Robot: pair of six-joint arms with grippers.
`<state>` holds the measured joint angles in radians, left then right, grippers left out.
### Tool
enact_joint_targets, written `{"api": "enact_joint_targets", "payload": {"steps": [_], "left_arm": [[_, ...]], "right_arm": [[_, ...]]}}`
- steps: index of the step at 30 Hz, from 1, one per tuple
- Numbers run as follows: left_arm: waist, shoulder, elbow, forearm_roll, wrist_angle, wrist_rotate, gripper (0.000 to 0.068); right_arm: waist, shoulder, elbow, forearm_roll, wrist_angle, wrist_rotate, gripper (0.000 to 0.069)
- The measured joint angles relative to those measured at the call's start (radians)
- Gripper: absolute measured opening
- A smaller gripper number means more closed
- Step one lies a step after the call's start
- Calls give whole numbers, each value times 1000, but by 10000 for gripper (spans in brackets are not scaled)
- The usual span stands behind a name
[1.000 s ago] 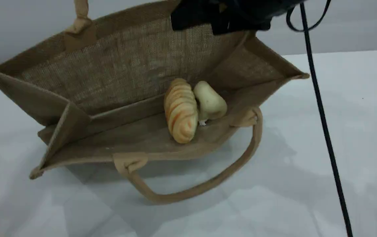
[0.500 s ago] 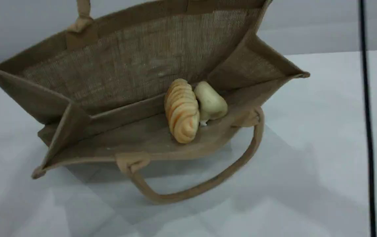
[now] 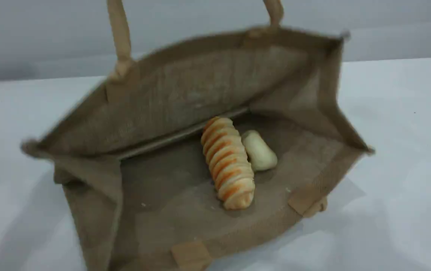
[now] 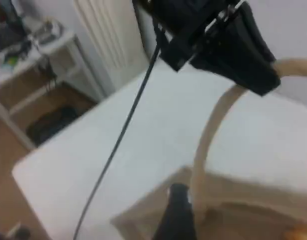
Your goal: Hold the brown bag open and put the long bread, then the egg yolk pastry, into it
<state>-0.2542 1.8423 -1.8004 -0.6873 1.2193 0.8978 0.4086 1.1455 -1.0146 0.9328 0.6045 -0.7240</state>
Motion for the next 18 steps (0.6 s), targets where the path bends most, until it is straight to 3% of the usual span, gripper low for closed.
{"api": "enact_joint_targets", "payload": {"steps": [12,18], "left_arm": [[0,0,224,-29,-76,13,99],[0,0,295,-32,-130,-23,190]], "right_arm": [[0,-181,0,-493,188,449,531],[0,-232,0,-631,310,553,528]]}}
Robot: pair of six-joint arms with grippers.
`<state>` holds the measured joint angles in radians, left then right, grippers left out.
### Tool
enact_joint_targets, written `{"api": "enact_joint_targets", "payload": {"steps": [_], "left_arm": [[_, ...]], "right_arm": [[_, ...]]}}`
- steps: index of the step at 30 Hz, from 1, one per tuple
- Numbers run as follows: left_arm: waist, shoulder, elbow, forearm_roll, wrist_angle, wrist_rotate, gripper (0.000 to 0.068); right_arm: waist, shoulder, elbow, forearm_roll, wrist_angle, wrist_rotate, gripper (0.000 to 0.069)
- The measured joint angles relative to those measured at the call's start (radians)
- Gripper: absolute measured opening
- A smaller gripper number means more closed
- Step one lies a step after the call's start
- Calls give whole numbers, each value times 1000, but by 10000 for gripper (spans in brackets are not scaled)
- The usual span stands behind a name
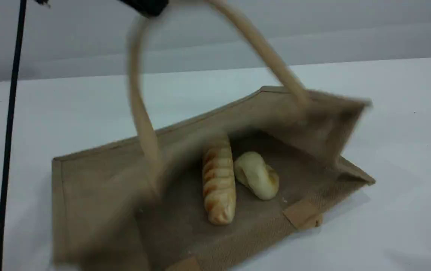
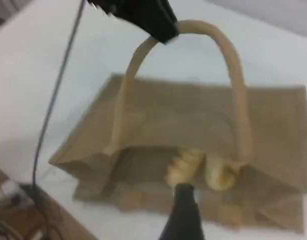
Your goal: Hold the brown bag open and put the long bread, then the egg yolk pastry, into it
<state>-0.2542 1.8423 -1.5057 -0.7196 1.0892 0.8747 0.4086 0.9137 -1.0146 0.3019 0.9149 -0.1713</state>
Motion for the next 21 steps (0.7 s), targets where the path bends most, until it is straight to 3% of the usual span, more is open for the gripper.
{"api": "enact_joint_targets", "payload": {"steps": [5,8,14,21], "left_arm": [[0,0,8,14,28,-81,325],[0,0,8,21,33,-125,369],[0,-8,8,105,76,-136,381],[0,-79,8,127,112,-134,381]], "right_arm": [[0,-13,0,-132,149,96,528],[0,-17,0,-220,239,161,528],[0,-41,32,-302,304,230,528],[0,-190,220,-302,305,222,528]]}}
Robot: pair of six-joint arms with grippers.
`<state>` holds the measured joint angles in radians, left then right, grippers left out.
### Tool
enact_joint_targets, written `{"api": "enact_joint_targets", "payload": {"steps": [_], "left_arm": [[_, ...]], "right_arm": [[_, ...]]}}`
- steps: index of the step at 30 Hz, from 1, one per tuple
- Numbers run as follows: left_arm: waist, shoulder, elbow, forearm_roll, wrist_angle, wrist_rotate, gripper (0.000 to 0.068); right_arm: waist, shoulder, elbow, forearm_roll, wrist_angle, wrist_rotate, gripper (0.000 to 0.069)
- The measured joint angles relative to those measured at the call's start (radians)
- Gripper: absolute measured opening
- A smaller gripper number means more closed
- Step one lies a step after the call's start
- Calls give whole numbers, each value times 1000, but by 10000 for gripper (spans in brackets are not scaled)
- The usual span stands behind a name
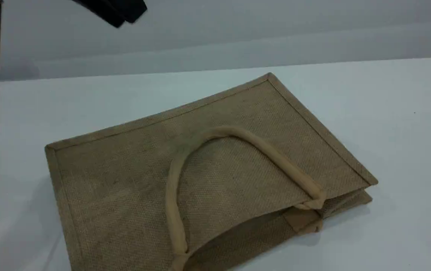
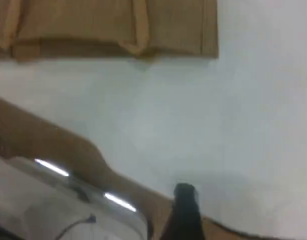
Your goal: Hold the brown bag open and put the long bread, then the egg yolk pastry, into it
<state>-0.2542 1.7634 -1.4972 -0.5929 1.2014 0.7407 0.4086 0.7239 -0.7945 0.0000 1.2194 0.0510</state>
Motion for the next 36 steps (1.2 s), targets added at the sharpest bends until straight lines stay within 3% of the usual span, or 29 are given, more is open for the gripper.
{"api": "enact_joint_targets", "payload": {"steps": [5,10,14,19,36], "left_arm": [[0,-78,0,55,27,-47,382],[0,-170,0,75,25,-167,382],[0,-241,1,76,24,-249,384],[0,-334,55,71,21,-282,384],[0,-874,553,76,-17,-276,384]], "right_arm": [[0,-179,172,0,-6,-10,528],[0,-396,270,0,-111,-10,528],[0,-553,277,0,-153,-10,528],[0,-683,289,0,-152,-26,528],[0,-694,289,0,-155,-27,527]]}}
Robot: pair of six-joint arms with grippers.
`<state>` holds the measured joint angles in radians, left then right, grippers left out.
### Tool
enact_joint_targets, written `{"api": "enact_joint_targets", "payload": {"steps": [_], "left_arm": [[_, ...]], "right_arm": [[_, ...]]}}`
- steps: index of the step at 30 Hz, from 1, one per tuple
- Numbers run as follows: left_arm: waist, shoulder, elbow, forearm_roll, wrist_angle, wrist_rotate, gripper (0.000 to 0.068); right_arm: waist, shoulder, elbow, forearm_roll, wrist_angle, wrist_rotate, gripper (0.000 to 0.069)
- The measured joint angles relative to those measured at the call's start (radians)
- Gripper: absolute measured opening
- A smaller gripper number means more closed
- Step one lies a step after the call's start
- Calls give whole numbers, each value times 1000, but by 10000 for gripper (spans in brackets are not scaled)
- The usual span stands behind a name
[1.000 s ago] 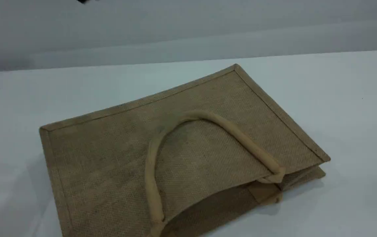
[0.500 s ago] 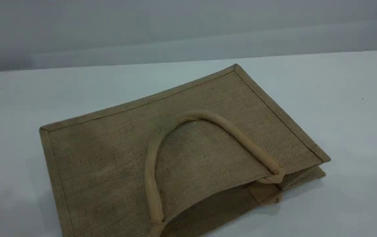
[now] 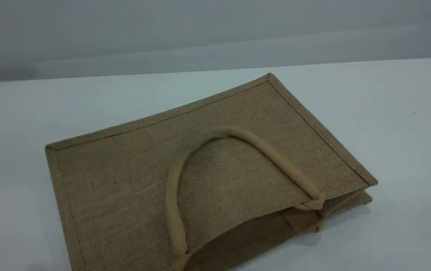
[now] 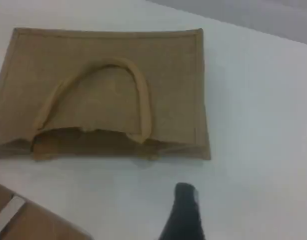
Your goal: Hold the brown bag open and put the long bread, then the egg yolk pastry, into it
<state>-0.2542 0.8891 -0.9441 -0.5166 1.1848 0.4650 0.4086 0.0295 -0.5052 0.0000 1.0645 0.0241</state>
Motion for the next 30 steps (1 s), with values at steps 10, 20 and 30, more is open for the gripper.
{"api": "enact_joint_targets", "payload": {"steps": [10,20,30], "left_arm": [[1,-364,142,123,-43,-54,384],[1,-597,297,345,-109,-240,384],[1,-698,426,361,-115,-289,384]], "right_arm": [[-18,0,0,0,0,0,527],[-240,-30,-1,0,0,0,527],[-260,-29,-1,0,1,0,527]]}}
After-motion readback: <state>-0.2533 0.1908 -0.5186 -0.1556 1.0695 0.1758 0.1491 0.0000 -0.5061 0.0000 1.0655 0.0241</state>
